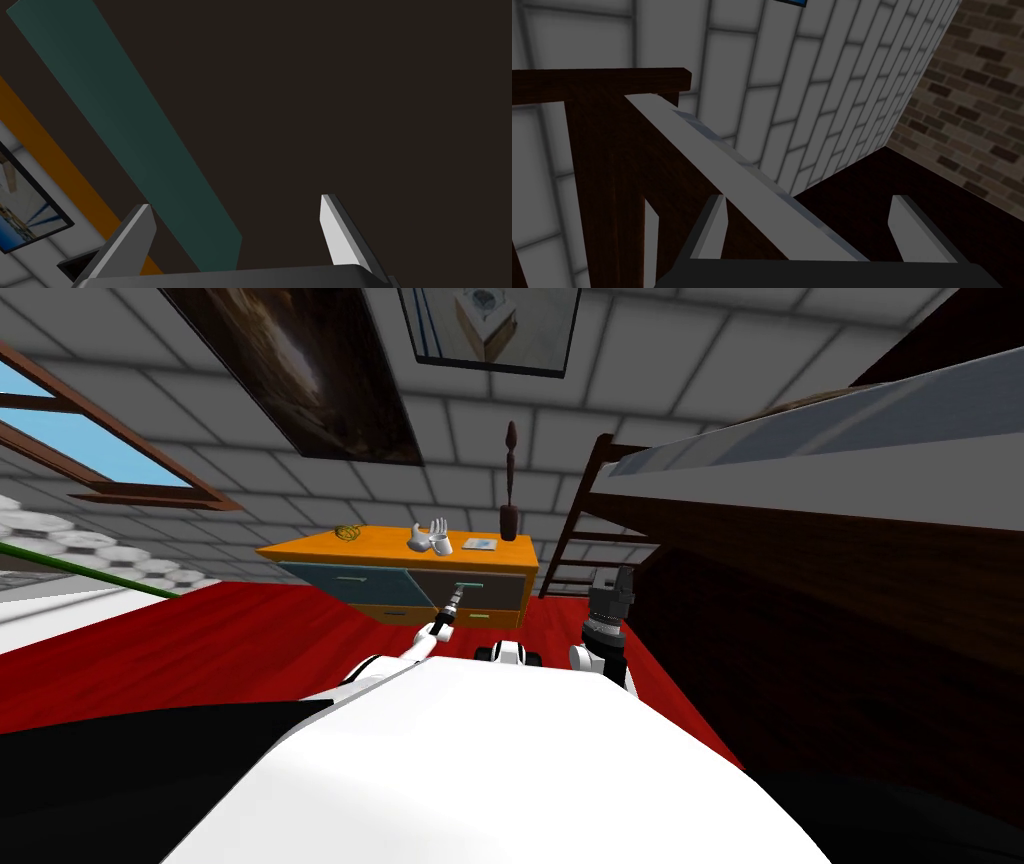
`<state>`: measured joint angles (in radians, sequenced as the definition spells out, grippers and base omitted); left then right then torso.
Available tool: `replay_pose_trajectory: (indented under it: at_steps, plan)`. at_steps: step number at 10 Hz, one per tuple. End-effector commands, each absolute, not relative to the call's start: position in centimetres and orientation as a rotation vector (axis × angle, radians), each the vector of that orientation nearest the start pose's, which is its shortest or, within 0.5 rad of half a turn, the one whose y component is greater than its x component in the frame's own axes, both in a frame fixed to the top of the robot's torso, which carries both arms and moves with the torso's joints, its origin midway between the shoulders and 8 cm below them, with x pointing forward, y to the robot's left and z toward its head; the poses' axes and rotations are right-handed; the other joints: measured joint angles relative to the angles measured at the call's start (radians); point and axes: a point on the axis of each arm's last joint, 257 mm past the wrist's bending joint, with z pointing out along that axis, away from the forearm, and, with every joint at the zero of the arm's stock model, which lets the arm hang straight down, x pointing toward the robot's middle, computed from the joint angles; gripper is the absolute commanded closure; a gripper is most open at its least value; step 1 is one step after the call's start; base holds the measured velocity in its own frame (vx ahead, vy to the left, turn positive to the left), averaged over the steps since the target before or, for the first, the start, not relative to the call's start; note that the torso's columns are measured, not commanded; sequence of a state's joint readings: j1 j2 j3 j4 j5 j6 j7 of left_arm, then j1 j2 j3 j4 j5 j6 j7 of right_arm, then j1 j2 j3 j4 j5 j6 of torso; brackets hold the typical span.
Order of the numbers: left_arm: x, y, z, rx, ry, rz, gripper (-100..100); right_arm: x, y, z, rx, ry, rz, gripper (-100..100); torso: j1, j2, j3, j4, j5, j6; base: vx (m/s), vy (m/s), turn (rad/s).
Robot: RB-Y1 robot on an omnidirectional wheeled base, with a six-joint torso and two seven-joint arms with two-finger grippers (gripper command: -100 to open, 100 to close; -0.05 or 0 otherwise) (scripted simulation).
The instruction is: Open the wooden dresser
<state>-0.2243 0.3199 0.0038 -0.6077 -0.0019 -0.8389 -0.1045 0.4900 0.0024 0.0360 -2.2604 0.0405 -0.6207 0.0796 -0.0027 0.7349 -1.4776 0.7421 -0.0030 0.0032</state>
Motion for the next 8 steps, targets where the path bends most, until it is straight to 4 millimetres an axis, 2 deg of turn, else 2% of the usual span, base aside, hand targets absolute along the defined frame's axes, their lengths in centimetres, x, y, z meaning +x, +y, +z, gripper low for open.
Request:
replay_pose_trajectory:
  at_steps: [1, 2, 3, 4, 5, 6, 7, 8]
  plan:
    - [52.2, 37.9, -32.6, -0.83, 1.31, -0.921, -100, 32.9, -25.8, 4.0, 0.521, 0.574, 1.267, 0, 0.002, 0.0, 0.0, -0.002, 0.001, -0.002, -0.008, -0.028, -0.002]
    - [53.5, 39.7, -29.8, -0.807, 1.257, -0.923, -100, 32.9, -25.8, 4.0, 0.521, 0.574, 1.267, 0, 0.005, 0.0, 0.0, -0.004, 0.004, -0.003, -0.024, -0.052, -0.089]
    - [53.1, 40.1, -30.8, -0.826, 1.273, -0.908, -100, 32.9, -25.8, 4.0, 0.521, 0.574, 1.267, 0, 0.004, 0.002, 0.001, -0.003, 0.003, -0.002, -0.038, -0.056, -0.054]
    - [53.1, 39.5, -31.1, -0.825, 1.279, -0.914, -100, 32.9, -25.8, 4.0, 0.521, 0.574, 1.267, 0, 0.005, 0.001, 0.001, -0.003, 0.002, -0.003, -0.014, -0.02, -0.006]
    - [52.0, 38.1, -33.1, -0.839, 1.318, -0.914, 100, 32.9, -25.8, 4.0, 0.521, 0.574, 1.267, 0, 0.005, 0.001, 0.0, -0.004, 0.003, -0.003, 0.036, 0.057, 0.115]
    - [52.2, 37.9, -32.6, -0.83, 1.31, -0.921, 100, 32.9, -25.8, 4.0, 0.521, 0.575, 1.267, 0, 0.009, -0.001, 0.0, -0.006, 0.005, -0.004, 0.043, 0.066, 0.048]
    - [51.4, 35.5, -33.7, -0.824, 1.335, -0.941, 100, 32.9, -25.8, 4.0, 0.521, 0.574, 1.267, 0, 0.014, -0.008, -0.004, -0.011, 0.008, -0.004, 0.038, 0.068, 0.098]
    - [51.5, 35.4, -33.4, -0.819, 1.331, -0.944, 100, 32.9, -25.8, 4.0, 0.521, 0.575, 1.267, 0, 0.012, -0.009, -0.006, -0.013, 0.009, -0.003, 0.033, 0.065, 0.055]
